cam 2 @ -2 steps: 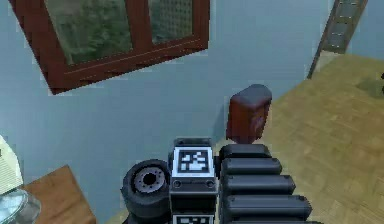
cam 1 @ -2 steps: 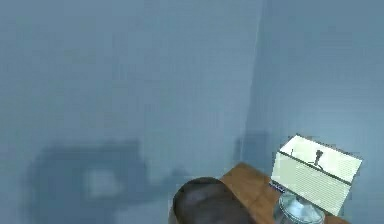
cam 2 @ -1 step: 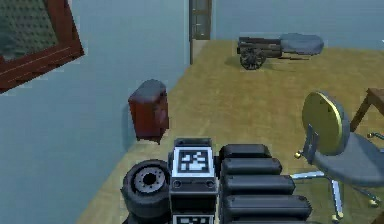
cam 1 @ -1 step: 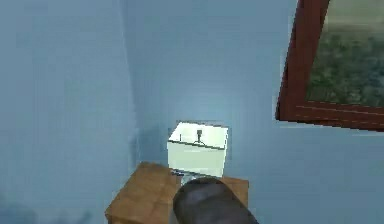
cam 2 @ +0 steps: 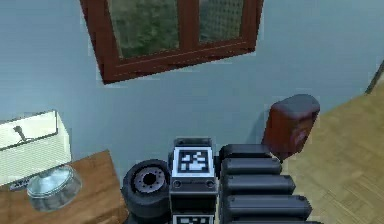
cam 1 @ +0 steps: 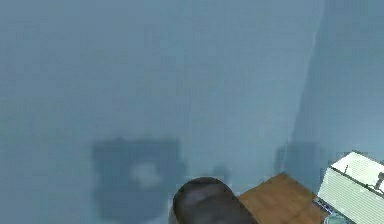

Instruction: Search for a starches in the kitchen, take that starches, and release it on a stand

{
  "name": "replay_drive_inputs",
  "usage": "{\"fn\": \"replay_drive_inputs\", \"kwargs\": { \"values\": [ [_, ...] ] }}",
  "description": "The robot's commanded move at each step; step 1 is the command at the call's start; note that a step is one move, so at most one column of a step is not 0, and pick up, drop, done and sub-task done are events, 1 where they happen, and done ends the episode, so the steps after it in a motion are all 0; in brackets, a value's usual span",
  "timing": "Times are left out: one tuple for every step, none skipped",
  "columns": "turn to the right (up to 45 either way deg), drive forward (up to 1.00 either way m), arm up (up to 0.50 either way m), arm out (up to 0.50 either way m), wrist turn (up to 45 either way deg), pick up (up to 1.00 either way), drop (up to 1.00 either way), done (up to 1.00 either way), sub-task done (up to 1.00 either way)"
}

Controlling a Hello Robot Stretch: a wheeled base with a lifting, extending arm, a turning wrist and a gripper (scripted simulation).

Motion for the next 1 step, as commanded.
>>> {"fn": "replay_drive_inputs", "kwargs": {
  "values": [
    [-24.0, 0.00, 0.00, 0.00, 0.0, 0.00, 0.00, 0.00, 0.00]
  ]
}}
